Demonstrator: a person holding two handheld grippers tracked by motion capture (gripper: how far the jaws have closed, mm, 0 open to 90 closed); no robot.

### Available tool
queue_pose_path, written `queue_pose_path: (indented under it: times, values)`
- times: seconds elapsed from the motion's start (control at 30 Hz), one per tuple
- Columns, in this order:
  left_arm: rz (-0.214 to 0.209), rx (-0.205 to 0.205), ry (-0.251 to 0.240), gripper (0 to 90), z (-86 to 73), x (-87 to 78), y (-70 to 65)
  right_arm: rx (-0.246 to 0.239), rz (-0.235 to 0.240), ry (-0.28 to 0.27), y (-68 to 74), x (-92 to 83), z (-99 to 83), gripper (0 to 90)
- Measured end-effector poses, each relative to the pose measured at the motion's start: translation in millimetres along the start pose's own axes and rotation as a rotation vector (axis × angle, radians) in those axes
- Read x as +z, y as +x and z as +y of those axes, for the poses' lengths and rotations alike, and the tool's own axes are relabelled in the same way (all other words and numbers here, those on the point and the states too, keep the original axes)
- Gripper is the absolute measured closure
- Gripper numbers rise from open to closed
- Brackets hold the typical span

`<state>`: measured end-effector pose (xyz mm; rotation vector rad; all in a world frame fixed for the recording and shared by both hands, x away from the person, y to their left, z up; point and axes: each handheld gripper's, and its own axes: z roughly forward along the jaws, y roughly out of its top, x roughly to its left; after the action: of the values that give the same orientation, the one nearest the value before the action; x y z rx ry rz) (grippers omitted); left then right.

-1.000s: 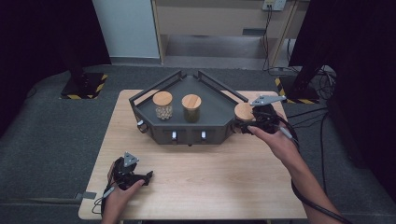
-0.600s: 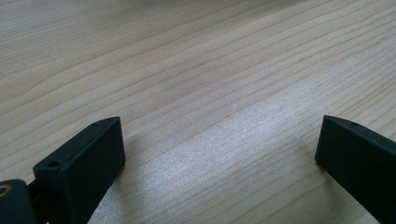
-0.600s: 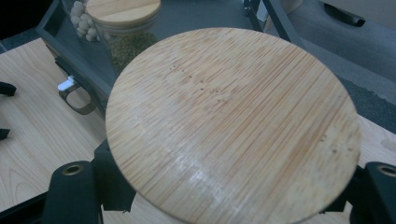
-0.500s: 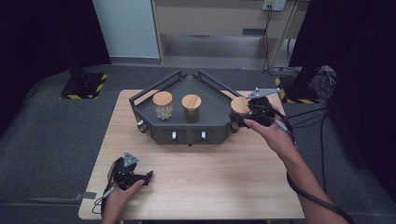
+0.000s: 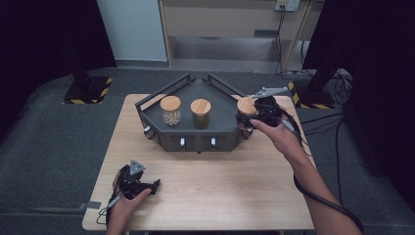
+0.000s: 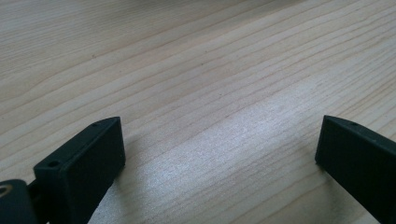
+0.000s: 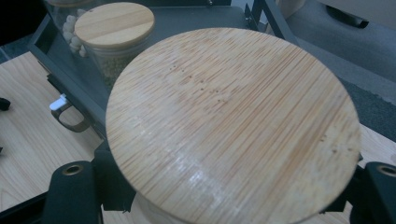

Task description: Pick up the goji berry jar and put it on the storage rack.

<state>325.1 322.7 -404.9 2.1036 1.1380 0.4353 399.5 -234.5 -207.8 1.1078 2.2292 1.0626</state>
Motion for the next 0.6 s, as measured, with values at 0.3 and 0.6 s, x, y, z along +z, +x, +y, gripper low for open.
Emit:
queue_pose_path:
  times: [0.3, 0.6]
  values:
    - [0.000, 0.000, 0.000, 0.1, 0.0, 0.0, 0.0, 0.008, 0.004, -0.005, -1.8, 10.7, 7.2, 26.4]
    - [0.000, 0.000, 0.000, 0.1, 0.0, 0.0, 0.1, 0.009, 0.009, 0.002, -2.9, 23.8, 12.6, 26.4]
